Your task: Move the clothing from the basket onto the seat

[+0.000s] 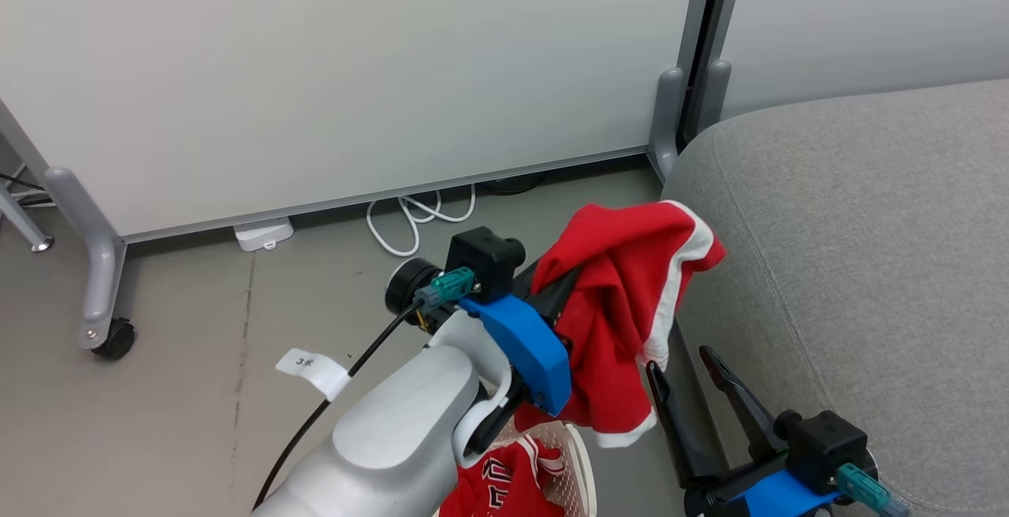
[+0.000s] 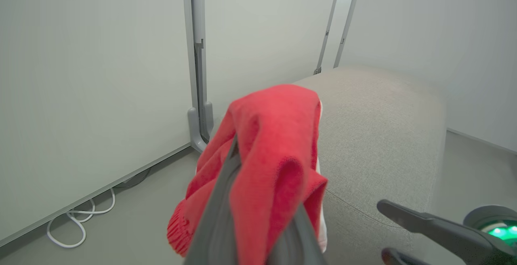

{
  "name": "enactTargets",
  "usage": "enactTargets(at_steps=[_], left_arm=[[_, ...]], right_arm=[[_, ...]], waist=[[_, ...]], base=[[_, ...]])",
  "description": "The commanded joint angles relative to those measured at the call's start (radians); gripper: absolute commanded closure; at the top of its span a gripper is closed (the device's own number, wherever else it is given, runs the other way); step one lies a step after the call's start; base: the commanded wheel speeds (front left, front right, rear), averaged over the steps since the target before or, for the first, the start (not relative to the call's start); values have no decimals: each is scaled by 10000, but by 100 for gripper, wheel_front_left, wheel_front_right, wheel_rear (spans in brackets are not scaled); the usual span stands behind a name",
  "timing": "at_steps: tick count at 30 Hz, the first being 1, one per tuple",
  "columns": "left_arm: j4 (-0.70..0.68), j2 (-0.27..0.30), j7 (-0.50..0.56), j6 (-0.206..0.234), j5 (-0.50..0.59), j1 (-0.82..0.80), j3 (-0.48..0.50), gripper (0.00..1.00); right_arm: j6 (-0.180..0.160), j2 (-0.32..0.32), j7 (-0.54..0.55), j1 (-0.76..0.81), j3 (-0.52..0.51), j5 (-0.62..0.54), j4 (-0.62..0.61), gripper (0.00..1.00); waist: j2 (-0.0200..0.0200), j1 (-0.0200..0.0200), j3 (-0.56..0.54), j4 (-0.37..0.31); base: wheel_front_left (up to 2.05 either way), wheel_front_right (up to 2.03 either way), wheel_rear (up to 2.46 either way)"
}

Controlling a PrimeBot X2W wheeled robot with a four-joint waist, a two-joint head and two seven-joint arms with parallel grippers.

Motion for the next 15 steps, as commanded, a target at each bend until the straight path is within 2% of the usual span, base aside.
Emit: enactTargets(at_steps=[1, 15], left_arm=[[-55, 0, 15, 61, -62, -183, -57, 100], [-171, 1, -62, 512, -1004, -1096, -1073, 100]], right_arm=[[19, -22, 23, 145, -2, -3, -15, 0], [19, -22, 78, 202, 81, -129, -110, 0]], waist=[[-1, 0, -12, 11], [-1, 0, 7, 14]], base=[[0, 0, 0], [0, 0, 0]])
